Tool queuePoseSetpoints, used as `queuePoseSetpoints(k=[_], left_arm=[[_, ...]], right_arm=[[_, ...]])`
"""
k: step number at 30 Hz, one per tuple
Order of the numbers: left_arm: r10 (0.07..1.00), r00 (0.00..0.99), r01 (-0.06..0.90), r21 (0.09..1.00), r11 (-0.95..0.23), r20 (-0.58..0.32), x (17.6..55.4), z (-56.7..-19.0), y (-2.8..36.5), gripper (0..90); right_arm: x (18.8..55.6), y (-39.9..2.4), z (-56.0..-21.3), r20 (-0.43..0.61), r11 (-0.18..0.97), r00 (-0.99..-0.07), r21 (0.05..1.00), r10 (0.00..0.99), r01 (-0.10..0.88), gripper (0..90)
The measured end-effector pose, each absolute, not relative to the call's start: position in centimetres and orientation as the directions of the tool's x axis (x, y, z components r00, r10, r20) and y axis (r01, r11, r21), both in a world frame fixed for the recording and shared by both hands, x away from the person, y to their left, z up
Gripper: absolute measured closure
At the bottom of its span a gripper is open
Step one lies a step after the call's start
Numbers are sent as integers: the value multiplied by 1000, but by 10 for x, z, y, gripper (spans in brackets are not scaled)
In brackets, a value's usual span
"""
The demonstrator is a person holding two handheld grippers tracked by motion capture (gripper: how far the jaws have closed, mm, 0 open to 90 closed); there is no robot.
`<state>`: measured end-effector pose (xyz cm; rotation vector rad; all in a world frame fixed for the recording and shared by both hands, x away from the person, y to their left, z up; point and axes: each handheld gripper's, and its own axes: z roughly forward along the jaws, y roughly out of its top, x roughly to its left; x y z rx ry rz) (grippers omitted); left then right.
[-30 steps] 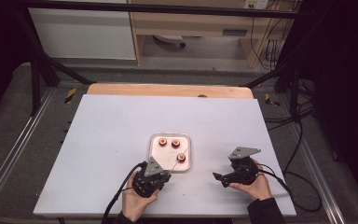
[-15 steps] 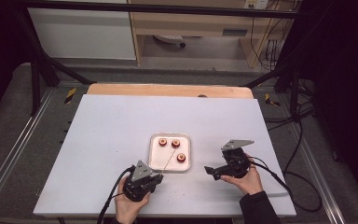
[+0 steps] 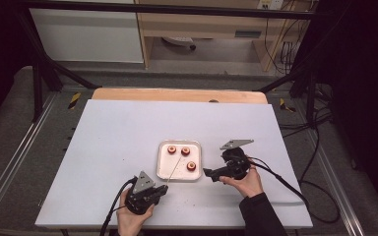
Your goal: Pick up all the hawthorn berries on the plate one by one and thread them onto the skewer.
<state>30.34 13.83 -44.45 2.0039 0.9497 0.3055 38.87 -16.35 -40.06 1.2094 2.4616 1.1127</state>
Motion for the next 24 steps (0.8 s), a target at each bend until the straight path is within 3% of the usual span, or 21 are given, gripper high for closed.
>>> queuePoseSetpoints(k=[10, 24], left_arm=[[727, 674, 511, 794, -329, -132, 304, -446, 141, 884], [725, 676, 511, 790, -338, -127, 304, -448, 141, 883]], right_arm=[[402, -133, -396, 143, 397, -648, 686, 748, 610, 51], [419, -97, -408, 170, 444, -651, 604, 740, 662, 255]])
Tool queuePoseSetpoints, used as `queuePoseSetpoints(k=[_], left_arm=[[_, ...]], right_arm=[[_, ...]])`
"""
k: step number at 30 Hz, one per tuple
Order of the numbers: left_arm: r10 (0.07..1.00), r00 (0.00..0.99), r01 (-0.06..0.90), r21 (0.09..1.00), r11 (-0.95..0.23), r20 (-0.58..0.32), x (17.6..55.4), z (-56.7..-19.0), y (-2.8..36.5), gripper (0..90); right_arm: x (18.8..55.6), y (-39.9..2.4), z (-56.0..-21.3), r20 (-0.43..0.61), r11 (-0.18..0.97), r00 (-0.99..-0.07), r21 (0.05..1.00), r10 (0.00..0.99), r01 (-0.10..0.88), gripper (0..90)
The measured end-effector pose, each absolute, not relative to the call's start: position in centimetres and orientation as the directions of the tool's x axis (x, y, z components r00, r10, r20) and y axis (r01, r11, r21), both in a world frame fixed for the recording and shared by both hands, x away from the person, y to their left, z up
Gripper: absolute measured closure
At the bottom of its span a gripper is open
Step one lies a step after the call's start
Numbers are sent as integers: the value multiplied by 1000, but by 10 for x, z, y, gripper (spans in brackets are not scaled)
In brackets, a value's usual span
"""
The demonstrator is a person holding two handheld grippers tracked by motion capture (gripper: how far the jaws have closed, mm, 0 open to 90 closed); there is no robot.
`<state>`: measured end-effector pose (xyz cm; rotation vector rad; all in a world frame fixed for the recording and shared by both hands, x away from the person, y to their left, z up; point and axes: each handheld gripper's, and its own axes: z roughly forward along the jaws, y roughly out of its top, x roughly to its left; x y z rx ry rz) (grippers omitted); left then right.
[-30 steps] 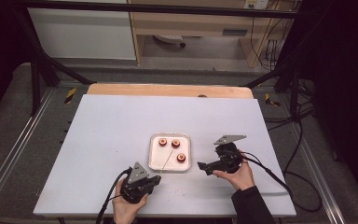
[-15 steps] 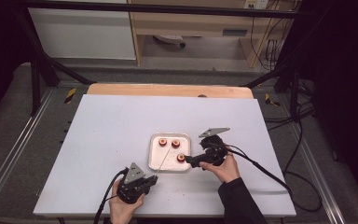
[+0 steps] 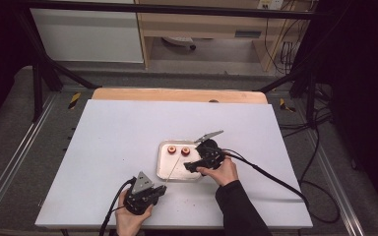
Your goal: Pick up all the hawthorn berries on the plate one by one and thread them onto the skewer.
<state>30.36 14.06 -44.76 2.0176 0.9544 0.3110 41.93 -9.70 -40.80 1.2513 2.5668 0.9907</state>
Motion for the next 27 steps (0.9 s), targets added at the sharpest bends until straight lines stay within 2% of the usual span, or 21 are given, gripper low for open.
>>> queuePoseSetpoints(k=[9, 27], left_arm=[[726, 676, 513, 788, -340, -126, 304, -448, 142, 883], [724, 678, 516, 783, -347, -126, 304, -449, 140, 883]], right_arm=[[428, -89, -419, 167, 481, -653, 548, 739, 685, 370], [430, -85, -429, 176, 481, -639, 519, 748, 706, 572]])
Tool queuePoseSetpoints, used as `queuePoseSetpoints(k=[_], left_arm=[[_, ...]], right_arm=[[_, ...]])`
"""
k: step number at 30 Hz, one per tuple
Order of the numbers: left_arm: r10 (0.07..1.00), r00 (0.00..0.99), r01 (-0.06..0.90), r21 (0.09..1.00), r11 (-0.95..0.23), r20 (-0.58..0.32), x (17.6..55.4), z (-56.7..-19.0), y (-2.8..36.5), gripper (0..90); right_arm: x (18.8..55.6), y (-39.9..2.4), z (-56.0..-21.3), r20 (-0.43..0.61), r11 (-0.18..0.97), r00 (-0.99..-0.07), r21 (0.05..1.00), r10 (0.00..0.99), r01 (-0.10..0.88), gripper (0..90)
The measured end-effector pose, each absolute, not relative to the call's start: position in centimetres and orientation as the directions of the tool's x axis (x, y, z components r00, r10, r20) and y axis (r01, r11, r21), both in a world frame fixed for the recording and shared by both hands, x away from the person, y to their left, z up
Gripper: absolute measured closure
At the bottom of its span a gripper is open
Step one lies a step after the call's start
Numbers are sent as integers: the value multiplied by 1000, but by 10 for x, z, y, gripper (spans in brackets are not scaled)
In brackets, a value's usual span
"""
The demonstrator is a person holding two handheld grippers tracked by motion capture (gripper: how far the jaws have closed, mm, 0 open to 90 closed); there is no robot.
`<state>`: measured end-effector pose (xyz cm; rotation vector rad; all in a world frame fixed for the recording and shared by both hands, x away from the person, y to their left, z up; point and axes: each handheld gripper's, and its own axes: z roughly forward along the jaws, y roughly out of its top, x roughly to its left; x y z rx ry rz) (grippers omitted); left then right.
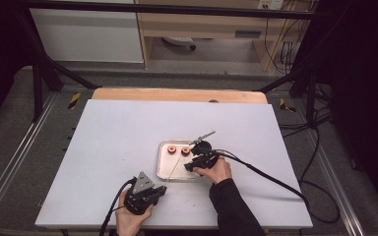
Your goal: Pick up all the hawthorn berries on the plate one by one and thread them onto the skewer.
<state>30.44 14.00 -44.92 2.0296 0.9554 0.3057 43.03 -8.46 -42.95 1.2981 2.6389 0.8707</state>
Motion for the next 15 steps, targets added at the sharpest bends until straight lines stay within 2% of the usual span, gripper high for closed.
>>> queuePoseSetpoints(k=[8, 15], left_arm=[[725, 678, 515, 784, -348, -123, 304, -449, 139, 884], [730, 672, 511, 791, -336, -124, 303, -449, 138, 883]], right_arm=[[429, -85, -427, 187, 466, -623, 512, 760, 722, 597], [423, -93, -412, 212, 418, -622, 577, 754, 702, 598]])
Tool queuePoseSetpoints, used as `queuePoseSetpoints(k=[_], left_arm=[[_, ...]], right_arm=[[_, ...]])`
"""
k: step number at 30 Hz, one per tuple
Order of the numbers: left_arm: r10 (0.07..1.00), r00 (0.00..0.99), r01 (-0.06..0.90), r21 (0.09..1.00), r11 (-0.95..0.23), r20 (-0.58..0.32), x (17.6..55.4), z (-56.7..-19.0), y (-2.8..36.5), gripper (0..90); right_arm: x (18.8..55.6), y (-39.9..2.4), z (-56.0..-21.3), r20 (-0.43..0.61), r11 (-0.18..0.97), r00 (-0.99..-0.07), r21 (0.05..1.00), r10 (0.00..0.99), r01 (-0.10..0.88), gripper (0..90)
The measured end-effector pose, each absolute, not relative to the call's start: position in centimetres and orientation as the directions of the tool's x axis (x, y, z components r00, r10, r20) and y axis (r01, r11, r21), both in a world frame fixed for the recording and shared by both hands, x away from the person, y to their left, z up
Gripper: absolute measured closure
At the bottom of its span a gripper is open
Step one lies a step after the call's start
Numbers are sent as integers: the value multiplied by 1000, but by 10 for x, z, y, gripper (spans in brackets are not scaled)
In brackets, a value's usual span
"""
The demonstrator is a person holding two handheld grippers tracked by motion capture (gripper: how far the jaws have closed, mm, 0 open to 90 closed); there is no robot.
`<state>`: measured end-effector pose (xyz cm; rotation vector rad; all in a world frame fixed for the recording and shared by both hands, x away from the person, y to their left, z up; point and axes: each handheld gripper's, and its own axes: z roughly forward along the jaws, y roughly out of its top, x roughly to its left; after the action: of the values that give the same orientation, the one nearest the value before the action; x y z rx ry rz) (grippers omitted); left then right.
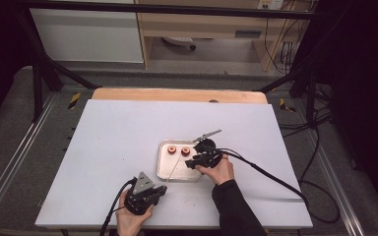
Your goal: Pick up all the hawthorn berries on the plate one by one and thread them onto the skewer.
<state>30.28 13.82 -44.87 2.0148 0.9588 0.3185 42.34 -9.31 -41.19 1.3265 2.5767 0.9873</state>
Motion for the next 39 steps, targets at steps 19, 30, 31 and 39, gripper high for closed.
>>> queuePoseSetpoints(k=[19, 30, 31, 39], left_arm=[[780, 594, 552, 804, -220, -194, 297, -449, 109, 883], [777, 564, 594, 791, -145, -281, 299, -449, 88, 884], [778, 561, 595, 791, -142, -282, 299, -449, 87, 884], [770, 560, 605, 786, -128, -306, 302, -447, 79, 884]], right_arm=[[405, -135, -397, 450, -34, -537, 788, 713, 615, 598], [401, -129, -400, 537, -211, -514, 801, 669, 561, 598], [400, -129, -399, 546, -219, -513, 796, 663, 564, 599], [397, -127, -399, 547, -258, -528, 812, 650, 524, 599]])
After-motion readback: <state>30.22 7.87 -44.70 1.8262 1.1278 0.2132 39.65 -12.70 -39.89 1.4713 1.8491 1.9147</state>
